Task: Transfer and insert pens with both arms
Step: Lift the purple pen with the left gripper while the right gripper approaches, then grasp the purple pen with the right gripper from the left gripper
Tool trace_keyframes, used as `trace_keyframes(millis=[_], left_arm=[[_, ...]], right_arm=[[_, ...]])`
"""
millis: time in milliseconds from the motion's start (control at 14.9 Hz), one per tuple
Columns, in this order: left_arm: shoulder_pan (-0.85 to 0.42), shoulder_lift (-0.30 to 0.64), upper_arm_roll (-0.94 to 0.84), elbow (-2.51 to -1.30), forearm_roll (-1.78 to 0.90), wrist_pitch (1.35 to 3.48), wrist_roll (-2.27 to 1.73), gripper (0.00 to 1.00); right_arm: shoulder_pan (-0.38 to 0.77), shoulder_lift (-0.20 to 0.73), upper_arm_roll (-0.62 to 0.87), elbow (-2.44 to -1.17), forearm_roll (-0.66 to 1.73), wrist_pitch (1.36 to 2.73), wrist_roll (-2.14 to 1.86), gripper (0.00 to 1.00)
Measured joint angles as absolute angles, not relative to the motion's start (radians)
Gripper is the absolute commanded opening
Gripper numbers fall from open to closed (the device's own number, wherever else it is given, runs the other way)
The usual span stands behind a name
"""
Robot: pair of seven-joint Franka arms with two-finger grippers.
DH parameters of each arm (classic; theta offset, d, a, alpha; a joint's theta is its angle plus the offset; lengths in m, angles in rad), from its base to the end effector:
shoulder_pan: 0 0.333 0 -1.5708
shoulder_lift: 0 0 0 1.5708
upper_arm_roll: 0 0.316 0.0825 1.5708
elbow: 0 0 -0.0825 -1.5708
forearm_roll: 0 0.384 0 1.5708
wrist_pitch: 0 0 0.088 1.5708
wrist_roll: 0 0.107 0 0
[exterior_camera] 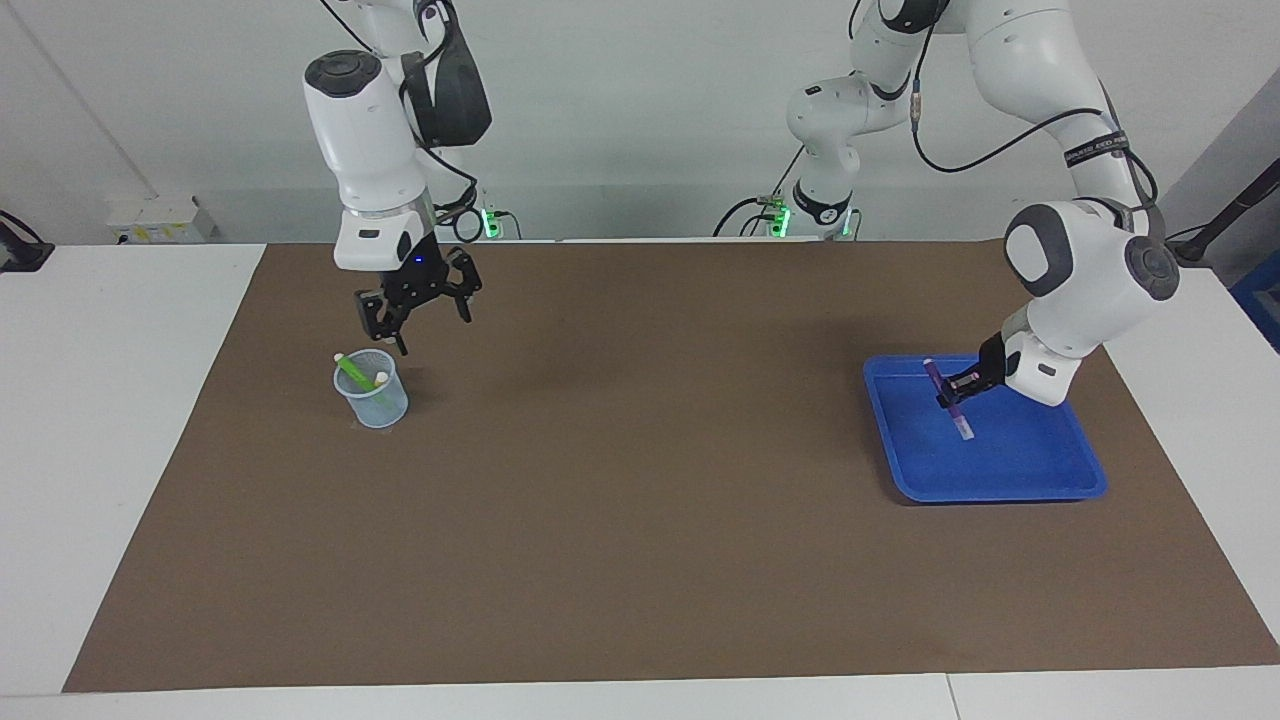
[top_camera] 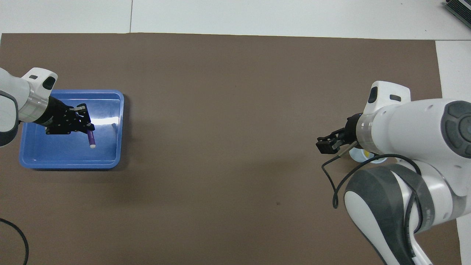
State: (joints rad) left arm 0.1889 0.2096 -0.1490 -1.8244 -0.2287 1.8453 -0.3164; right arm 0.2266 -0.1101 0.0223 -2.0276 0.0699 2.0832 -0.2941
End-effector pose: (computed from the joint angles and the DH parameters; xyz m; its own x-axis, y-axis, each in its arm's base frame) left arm 0.5941 0.0100 0.4092 0.8835 0.3921 -0.2564 0.4391 -0.8838 0.1613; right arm 0.5233 0.1370 0.5123 0.8580 0.4829 0.1752 0.4925 -0.8702 -0.0130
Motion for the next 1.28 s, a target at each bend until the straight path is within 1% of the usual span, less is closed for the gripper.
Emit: trace_keyframes(millis=[269, 403, 604, 940, 1007, 1074, 1275], left_arm=[[0.186, 0.145, -0.152, -1.825, -0.428, 1.729, -0.583, 0.0], [0.164, 0.131, -0.154, -1.826, -0.49, 1.71, -0.721, 0.0], [0.094, 0.121, -0.158, -1.829, -0.577, 1.707, -0.945, 0.0], [0.012, 0.103, -0.16, -1.842, -0.671, 1.706, -1.288, 0.0], [0.008, 0.096, -0.16, -1.847, -0.688, 1.708, -1.355, 0.0], [0.008, 0.087, -0.16, -1.853, -0.7, 1.71, -1.413, 0.0], [0.003, 0.056, -0.159, -1.871, -0.718, 1.712, -1.493, 0.0]], right_arm=[[0.235, -0.11, 0.021, -2.027, 0.297, 2.082, -0.063, 1.0], [0.263, -0.11, 0.021, -2.024, 0.356, 2.091, 0.1, 1.0], [0.327, -0.11, 0.023, -2.024, 0.444, 2.163, 0.27, 1.0], [0.396, -0.104, 0.023, -2.01, 0.623, 2.265, 0.314, 1.0], [0.418, -0.1, 0.023, -2.003, 0.631, 2.285, 0.34, 0.97], [0.444, -0.096, 0.023, -1.994, 0.631, 2.305, 0.371, 0.91], [0.537, -0.078, 0.025, -1.986, 0.632, 2.413, 0.447, 0.89]])
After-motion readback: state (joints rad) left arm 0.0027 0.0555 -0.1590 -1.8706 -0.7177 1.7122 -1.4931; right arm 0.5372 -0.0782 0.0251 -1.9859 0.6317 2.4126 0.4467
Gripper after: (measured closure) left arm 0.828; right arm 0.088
